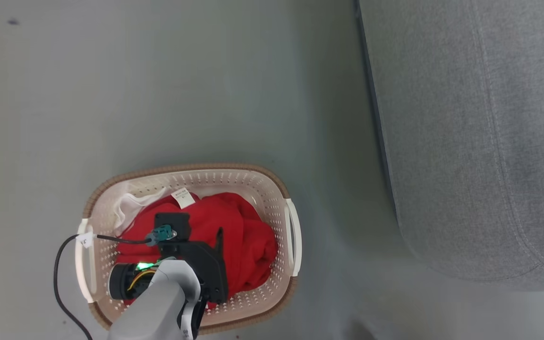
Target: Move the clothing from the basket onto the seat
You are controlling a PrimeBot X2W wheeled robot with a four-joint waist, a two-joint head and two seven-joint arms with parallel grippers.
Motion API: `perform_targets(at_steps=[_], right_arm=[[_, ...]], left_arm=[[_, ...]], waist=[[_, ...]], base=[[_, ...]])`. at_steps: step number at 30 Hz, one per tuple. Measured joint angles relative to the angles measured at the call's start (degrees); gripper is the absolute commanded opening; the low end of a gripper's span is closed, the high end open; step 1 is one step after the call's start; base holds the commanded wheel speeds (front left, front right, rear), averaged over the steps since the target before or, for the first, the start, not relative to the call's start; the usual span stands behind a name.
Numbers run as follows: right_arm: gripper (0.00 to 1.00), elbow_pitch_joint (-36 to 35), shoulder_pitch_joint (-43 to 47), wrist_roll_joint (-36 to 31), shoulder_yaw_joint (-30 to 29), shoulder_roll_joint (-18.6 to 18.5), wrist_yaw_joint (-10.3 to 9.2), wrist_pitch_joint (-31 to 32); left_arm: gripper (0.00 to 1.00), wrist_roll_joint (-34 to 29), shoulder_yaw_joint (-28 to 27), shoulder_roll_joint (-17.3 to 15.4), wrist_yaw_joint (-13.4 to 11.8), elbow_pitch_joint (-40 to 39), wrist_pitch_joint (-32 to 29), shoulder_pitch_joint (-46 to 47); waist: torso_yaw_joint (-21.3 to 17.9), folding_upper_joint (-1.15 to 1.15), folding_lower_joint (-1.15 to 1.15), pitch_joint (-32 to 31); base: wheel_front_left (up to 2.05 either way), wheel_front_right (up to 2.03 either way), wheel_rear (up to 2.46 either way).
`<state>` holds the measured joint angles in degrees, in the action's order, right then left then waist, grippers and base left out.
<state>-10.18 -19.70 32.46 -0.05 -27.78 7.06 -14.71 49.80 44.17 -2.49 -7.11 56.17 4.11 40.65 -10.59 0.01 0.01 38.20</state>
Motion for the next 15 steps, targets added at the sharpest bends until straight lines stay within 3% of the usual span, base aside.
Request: perform_targets(at_steps=[15], right_arm=[[1.0, -4.2, -0.3, 4.0, -0.5, -4.7, 0.01, 0.0]], left_arm=[[1.0, 4.8, -2.3, 0.1, 0.0, 11.3, 0.5, 6.5]], waist=[[-2.1, 0.0, 0.0, 9.6]], base=[[0.0, 0.0, 0.0]])
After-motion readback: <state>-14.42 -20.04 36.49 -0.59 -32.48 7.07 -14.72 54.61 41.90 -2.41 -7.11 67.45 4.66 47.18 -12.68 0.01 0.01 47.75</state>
